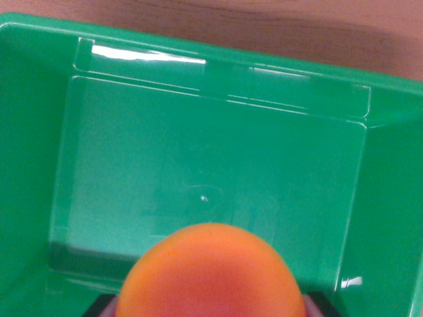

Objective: Pick fruit

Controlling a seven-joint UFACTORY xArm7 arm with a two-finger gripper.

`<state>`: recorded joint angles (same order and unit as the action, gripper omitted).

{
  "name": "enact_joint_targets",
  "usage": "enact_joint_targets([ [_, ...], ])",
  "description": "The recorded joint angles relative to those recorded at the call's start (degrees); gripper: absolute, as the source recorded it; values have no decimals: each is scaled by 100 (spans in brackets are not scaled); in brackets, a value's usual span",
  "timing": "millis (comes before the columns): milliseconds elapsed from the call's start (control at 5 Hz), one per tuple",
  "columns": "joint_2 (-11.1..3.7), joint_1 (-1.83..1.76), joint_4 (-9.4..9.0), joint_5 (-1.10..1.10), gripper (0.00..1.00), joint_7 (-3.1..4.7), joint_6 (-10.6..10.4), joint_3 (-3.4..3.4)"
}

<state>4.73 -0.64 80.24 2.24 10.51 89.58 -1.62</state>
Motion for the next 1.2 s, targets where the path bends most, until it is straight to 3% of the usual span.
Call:
enact_joint_targets([
  [200, 32, 0, 58, -1, 100, 3, 90, 0],
  [1200, 57, -1, 105, -2, 100, 5, 161, 1],
])
